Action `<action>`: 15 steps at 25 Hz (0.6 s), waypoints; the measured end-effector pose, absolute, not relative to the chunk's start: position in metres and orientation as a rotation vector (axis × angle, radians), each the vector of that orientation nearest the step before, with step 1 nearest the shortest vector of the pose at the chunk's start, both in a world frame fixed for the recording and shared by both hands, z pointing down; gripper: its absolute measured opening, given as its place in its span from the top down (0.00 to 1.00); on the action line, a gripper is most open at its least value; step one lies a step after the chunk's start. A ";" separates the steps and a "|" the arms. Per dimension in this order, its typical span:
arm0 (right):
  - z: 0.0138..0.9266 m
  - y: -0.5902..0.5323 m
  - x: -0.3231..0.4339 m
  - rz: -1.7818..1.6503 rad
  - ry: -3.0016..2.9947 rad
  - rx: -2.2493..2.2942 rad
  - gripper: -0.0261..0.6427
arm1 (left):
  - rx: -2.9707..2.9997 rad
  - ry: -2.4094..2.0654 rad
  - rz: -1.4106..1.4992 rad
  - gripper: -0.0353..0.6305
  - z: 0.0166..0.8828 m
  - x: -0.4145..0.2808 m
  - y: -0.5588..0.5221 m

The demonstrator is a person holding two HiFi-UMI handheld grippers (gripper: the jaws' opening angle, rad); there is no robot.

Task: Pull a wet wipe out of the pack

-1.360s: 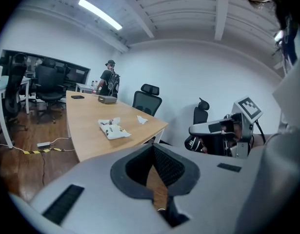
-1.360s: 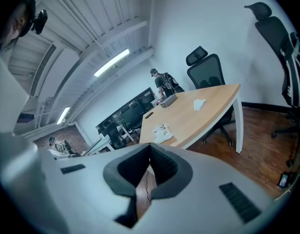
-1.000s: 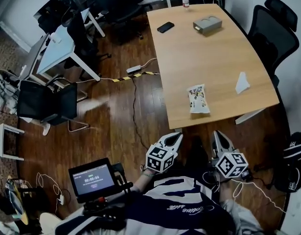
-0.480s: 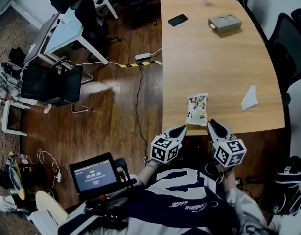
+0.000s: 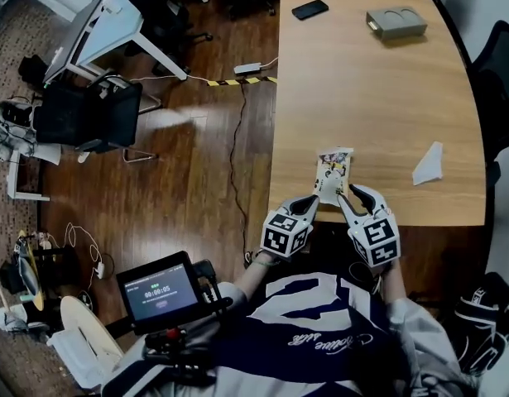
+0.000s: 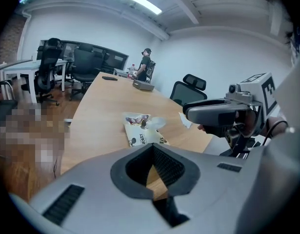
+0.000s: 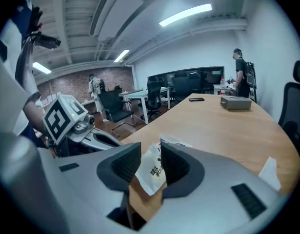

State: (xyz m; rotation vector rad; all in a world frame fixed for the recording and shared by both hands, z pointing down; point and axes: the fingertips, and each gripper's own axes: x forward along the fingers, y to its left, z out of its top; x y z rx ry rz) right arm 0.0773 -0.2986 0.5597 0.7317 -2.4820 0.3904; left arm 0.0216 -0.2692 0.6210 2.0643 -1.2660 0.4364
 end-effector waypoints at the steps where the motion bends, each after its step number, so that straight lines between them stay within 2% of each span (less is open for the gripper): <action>1: 0.564 -0.300 0.074 0.358 -2.472 0.699 0.80 | 2.070 -1.267 0.453 0.94 0.624 0.025 -0.274; 15: 0.596 -0.311 0.035 0.305 -2.405 0.473 0.80 | 1.914 -1.253 0.601 0.94 0.666 0.019 -0.285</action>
